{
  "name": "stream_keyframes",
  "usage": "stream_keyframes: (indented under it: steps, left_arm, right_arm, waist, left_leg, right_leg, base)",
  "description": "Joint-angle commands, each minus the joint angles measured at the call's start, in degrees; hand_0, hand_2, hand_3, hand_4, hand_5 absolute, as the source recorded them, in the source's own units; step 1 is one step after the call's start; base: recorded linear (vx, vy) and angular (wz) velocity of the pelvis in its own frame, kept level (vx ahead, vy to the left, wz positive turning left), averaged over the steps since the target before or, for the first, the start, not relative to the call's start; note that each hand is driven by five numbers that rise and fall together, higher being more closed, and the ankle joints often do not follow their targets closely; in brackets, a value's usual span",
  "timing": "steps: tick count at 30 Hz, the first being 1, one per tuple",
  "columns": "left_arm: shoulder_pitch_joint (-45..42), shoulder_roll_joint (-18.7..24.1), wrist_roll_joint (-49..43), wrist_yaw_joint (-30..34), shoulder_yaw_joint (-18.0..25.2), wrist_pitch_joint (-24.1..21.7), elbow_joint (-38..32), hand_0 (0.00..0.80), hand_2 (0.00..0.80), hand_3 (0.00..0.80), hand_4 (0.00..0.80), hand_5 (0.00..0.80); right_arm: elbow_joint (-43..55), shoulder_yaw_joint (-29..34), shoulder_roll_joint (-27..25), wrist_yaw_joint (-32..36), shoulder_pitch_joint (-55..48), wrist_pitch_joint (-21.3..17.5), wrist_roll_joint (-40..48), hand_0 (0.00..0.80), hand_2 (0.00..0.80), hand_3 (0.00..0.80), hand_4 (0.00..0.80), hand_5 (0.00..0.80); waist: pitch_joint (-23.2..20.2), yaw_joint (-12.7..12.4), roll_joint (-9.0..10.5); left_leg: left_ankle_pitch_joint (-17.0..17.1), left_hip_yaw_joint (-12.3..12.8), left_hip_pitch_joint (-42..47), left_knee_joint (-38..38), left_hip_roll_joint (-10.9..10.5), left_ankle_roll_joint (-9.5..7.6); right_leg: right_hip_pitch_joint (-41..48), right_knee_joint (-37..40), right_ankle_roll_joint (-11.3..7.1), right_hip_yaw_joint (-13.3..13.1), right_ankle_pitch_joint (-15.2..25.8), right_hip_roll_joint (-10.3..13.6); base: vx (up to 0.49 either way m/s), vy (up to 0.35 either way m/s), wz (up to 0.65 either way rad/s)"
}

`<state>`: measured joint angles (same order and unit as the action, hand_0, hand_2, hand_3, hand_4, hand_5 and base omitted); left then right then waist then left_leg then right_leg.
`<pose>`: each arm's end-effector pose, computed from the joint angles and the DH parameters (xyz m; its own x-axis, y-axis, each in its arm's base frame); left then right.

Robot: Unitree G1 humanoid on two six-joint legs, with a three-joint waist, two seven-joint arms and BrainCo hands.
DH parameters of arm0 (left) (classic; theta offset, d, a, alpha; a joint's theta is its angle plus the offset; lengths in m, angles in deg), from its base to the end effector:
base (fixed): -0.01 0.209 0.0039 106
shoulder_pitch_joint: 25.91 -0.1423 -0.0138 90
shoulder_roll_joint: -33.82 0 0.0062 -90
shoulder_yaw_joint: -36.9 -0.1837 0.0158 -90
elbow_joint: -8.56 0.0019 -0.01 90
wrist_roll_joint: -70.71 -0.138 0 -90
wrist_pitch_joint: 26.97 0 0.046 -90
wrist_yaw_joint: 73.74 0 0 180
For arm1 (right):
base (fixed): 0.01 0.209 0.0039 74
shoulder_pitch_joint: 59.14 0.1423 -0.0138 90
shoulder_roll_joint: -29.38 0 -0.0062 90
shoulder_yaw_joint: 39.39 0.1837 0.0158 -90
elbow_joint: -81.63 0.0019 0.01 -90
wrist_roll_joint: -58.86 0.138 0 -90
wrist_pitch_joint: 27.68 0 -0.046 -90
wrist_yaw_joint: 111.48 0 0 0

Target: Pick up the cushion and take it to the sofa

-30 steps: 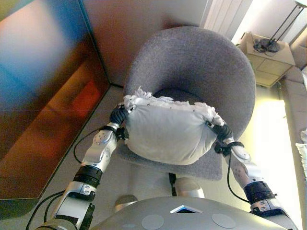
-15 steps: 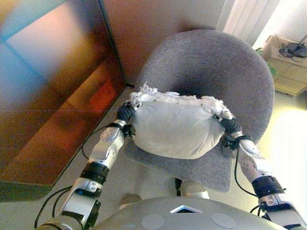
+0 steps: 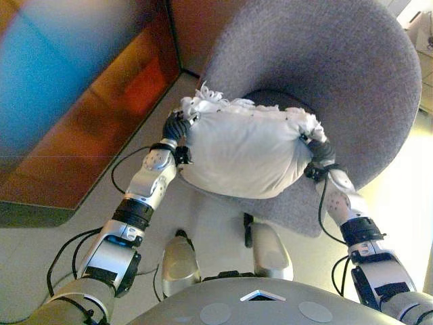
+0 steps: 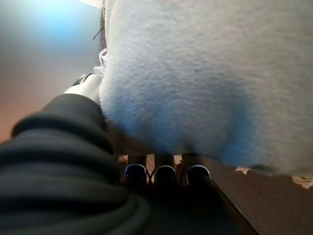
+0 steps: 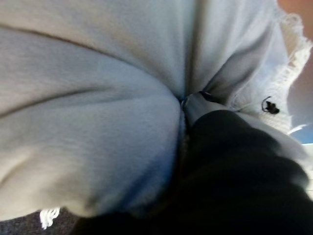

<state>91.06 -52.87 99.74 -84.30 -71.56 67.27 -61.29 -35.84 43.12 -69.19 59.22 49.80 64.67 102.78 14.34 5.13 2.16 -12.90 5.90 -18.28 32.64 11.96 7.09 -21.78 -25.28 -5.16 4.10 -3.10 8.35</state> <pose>0.2845 0.1473 0.0781 0.9907 -0.1111 -0.0782 0.1090 0.9936 -0.0306 0.2617 -0.2222 0.0439 0.9573 -0.1433 -0.2510 0.2076 0.9452 0.2520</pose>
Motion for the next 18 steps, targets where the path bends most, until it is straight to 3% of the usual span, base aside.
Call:
stream_keyframes:
  steps: [1, 9, 14, 18]
  left_arm:
    - [5.33, -1.01, 2.53, -1.48, -5.64, -1.6, -1.29, 0.8, 0.8, 0.8, 0.8, 0.8]
    - [9.6, -1.29, 1.09, -4.68, -7.35, 0.49, -1.32, 0.8, 0.8, 0.8, 0.8, 0.8]
    - [12.2, -2.52, 3.08, -5.22, -9.18, 5.82, -0.34, 0.8, 0.8, 0.8, 0.8, 0.8]
    - [14.56, -4.17, 6.46, -6.75, -10.5, 6.08, 2.92, 0.8, 0.8, 0.8, 0.8, 0.8]
  right_arm:
    - [-0.33, 3.98, -1.96, -1.91, 9.05, -6.21, 5.16, 0.8, 0.8, 0.8, 0.8, 0.8]
    - [-5.7, 4.61, -8.81, -1.6, 16.33, -6.02, 7.49, 0.8, 0.8, 0.8, 0.8, 0.8]
    - [-10.19, 5.08, -12.6, 1.79, 20.84, -3.36, 13.32, 0.8, 0.8, 0.8, 0.8, 0.8]
    - [-15.89, 2.94, -15.39, 2.35, 26.08, -1.1, 14.98, 0.8, 0.8, 0.8, 0.8, 0.8]
  waist:
    - [-0.29, -1.82, 1.68]
    - [1.61, -2.86, 3.79]
    - [1.95, -3.2, 5.02]
    - [1.15, -3.34, 5.88]
  left_leg:
    - [1.85, -1.95, -4.5, 1.77, 1.31, -1.12]
    - [3.32, -4.17, -7.75, 1.79, 1.87, 0.62]
    - [3.4, -4.57, -7.88, 1.75, 2.69, 1.37]
    - [4.42, -4.32, -7.1, 0.63, 3.37, 2.02]
  right_leg:
    - [1.23, -3.28, -3.39, -0.06, -1.64, 5.07]
    - [2.01, -0.01, -3.76, 1.17, -0.23, 4.43]
    - [3.62, 1.75, -4.04, 1.55, -0.16, 3.81]
    - [6.03, 4.53, -4.36, 1.88, 0.31, 3.43]
  base:
    - [-0.067, -0.086, 0.07]
    - [-0.048, -0.068, 0.06]
    - [0.01, -0.054, 0.03]
    - [0.052, -0.053, 0.0]
